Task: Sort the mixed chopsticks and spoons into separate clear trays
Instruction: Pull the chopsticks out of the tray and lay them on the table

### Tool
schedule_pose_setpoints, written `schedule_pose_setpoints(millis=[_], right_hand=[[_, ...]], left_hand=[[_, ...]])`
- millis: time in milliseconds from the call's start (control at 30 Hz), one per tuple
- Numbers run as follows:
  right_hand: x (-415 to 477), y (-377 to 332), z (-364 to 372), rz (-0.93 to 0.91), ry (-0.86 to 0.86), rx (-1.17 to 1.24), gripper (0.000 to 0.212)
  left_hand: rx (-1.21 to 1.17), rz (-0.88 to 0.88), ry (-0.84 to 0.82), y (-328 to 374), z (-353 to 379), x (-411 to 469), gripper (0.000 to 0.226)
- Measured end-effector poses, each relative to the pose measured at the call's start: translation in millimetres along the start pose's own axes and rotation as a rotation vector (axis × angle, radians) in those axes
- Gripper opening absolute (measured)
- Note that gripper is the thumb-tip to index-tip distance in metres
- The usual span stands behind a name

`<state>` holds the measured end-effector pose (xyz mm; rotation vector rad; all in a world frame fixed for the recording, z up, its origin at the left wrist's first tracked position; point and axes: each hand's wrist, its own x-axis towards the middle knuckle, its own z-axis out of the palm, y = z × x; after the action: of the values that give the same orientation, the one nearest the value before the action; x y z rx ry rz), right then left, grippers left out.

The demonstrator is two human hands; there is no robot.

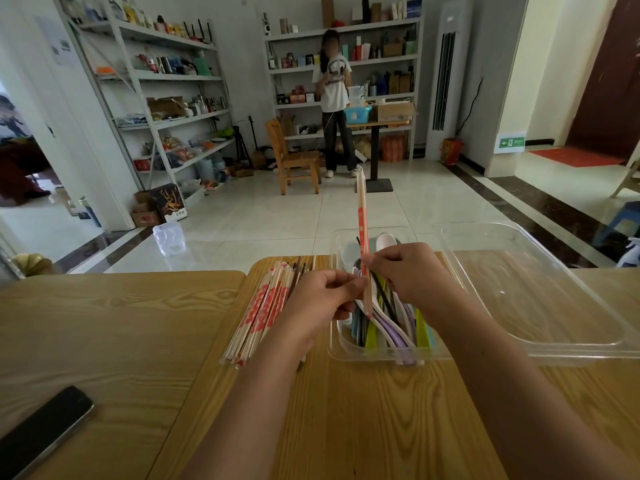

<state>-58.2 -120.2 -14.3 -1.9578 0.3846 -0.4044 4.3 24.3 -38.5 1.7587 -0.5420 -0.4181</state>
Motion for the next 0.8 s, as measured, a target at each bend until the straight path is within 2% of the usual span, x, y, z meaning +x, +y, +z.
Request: schedule_pose_setpoints(millis=[267,433,567,800], right_hand=[[2,3,3,0.011,-0.012,0.005,0.023],[3,7,-3,0.035,0.062,-0.072,0.037],[3,10,-6,0.08,0.071,-0.105,0.036],[4,16,-5,0.117,0.063,-0.153,0.034]], left_hand=[[-0.002,-0.013,0.002,2,-4,-1,0.013],[0.203,-0.036,0.22,-2,-46,-1,0.01],[0.43,-0.187,0.271,-18,-89,0,0.011],[0.559,-0.369,0.188,-40,-107,3,0.013]])
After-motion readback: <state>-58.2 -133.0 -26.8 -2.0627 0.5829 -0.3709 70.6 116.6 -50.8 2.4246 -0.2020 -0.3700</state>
